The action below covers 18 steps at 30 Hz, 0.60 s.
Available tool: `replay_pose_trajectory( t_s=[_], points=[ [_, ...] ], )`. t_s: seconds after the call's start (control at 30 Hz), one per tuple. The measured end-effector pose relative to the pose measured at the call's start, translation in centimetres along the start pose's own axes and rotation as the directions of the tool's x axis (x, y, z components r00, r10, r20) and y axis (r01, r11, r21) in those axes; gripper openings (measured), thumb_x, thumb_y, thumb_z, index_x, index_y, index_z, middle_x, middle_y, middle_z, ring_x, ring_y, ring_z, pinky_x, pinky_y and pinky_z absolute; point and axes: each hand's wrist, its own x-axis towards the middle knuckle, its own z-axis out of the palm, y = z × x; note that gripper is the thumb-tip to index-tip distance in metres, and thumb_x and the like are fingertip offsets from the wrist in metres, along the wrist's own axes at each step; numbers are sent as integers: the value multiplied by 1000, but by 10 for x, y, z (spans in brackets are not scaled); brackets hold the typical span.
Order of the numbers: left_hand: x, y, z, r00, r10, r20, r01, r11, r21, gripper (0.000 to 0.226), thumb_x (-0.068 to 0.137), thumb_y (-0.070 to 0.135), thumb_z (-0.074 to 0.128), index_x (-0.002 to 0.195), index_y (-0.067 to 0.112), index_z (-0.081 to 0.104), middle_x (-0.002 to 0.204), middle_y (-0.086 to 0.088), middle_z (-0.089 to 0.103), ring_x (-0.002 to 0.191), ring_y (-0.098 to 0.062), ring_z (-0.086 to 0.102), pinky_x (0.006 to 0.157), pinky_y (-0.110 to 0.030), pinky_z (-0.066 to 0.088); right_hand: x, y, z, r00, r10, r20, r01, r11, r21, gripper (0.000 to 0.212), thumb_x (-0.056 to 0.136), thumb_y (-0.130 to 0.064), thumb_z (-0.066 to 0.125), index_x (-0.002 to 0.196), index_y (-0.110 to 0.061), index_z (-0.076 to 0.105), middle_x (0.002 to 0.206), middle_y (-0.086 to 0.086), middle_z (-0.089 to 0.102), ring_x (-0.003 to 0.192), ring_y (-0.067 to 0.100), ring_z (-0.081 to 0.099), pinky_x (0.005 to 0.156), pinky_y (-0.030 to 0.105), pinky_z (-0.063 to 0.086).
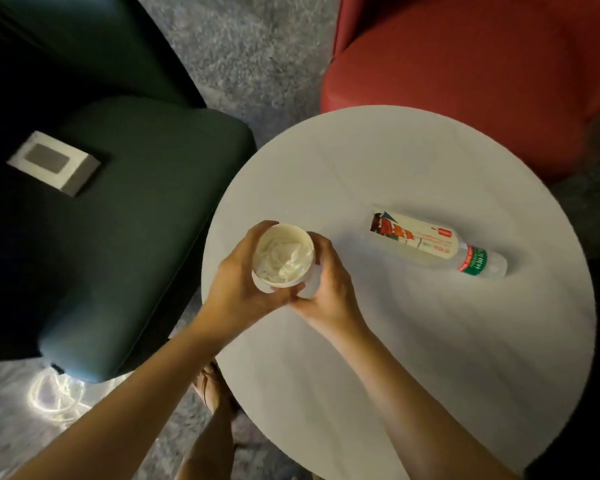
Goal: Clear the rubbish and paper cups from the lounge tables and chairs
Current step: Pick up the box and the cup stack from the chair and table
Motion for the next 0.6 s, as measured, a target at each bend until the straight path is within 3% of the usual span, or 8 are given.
replay_pose_trajectory(
  t_s=[0.1,0.23,0.37,0.43,0.5,0.6],
  points=[
    [1,-13,-41,996,-28,-81,31,999,34,77,59,27,84,121,30,38,109,29,45,102,16,47,80,2,37,25,-31,27,995,-33,89,35,999,-11,80,59,-28,84,125,-6,46,124,11,58,110,9,49,91,11,38],
    [6,-41,-110,974,-83,-209,94,995,45,75,60,33,83,122,33,39,111,20,50,99,5,50,81,1,37,65,-72,76,972,-57,227,63,998,-23,86,61,-23,84,133,-12,39,133,6,51,114,2,41,91,3,31],
    [13,-100,-195,923,-133,-362,166,984,62,73,61,33,81,119,36,37,104,28,48,96,15,46,78,4,33,108,-96,153,938,-85,335,84,996,17,82,68,-14,72,138,-18,29,140,3,41,128,11,38,103,15,31],
    [15,-141,-237,891,-176,-418,214,976,47,73,62,30,80,122,30,40,105,26,48,96,11,47,78,3,33,130,-100,202,927,-87,364,87,996,14,81,69,-10,69,139,-15,28,140,5,39,130,15,37,108,22,30],
    [15,-186,-275,864,-215,-455,264,964,46,76,62,29,80,126,23,40,110,16,51,100,3,47,81,0,33,150,-102,257,923,-56,382,64,998,-9,81,69,-8,71,138,-13,29,138,5,40,129,16,38,108,25,30],
    [15,-252,-318,845,-230,-483,310,946,91,77,62,32,80,127,23,40,113,15,47,100,6,41,80,2,32,178,-102,341,921,22,388,2,998,-62,84,68,-14,77,137,-16,30,137,3,41,128,16,39,107,32,32]
  ],
)
